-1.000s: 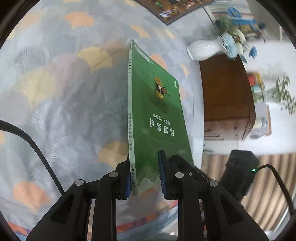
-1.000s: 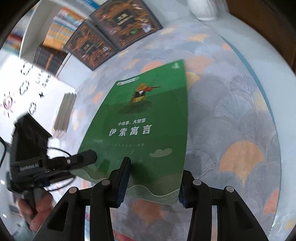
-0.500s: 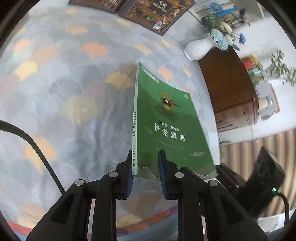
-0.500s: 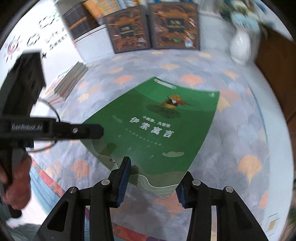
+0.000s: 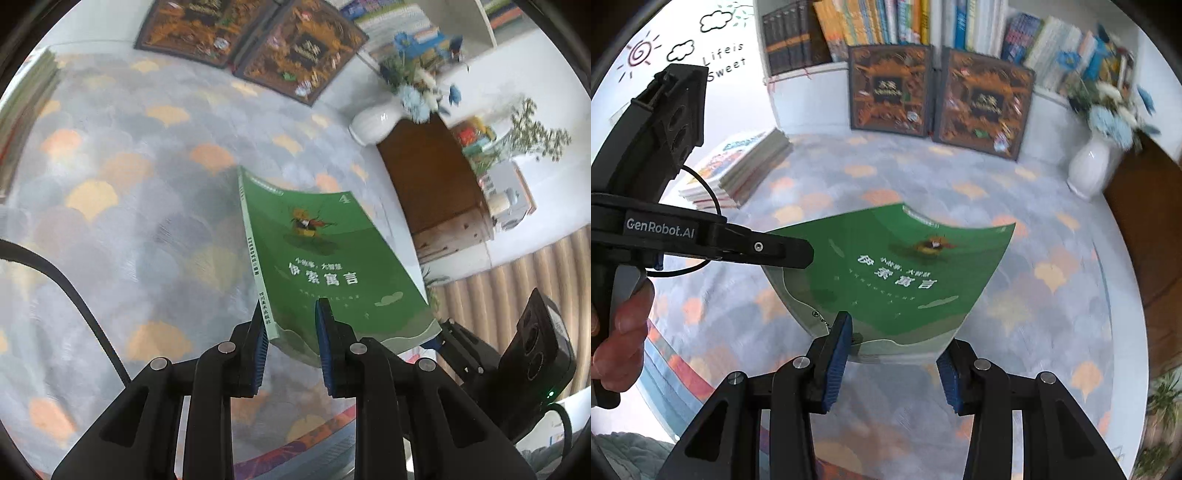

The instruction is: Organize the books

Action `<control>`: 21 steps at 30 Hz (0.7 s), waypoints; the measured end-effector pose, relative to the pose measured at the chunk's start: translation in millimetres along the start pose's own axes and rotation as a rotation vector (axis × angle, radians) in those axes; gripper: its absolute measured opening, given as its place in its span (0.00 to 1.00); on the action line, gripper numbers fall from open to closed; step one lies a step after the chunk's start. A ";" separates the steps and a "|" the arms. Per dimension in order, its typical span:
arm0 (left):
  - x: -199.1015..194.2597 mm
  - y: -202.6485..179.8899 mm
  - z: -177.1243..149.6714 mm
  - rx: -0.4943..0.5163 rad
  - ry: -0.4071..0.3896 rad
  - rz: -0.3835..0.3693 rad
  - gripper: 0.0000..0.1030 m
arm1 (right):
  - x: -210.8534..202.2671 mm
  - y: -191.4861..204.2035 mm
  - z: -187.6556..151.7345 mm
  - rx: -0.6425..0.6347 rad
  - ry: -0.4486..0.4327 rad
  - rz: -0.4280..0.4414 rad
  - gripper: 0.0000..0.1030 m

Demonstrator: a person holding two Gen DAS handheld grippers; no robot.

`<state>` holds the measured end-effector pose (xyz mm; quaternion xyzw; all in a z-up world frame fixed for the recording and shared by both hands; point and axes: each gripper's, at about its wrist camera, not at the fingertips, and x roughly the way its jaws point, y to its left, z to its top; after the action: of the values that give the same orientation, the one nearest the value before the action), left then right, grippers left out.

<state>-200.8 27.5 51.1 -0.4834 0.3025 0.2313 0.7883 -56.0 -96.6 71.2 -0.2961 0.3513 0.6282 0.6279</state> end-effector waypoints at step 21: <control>-95.6 124.2 24.2 -0.095 -0.122 -0.025 0.19 | 43.2 112.9 78.7 0.019 0.015 0.179 0.43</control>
<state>-344.1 95.3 49.2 -0.5090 0.2365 0.2644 0.7843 -164.7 -3.5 89.5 -0.2624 0.3867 0.6762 0.5695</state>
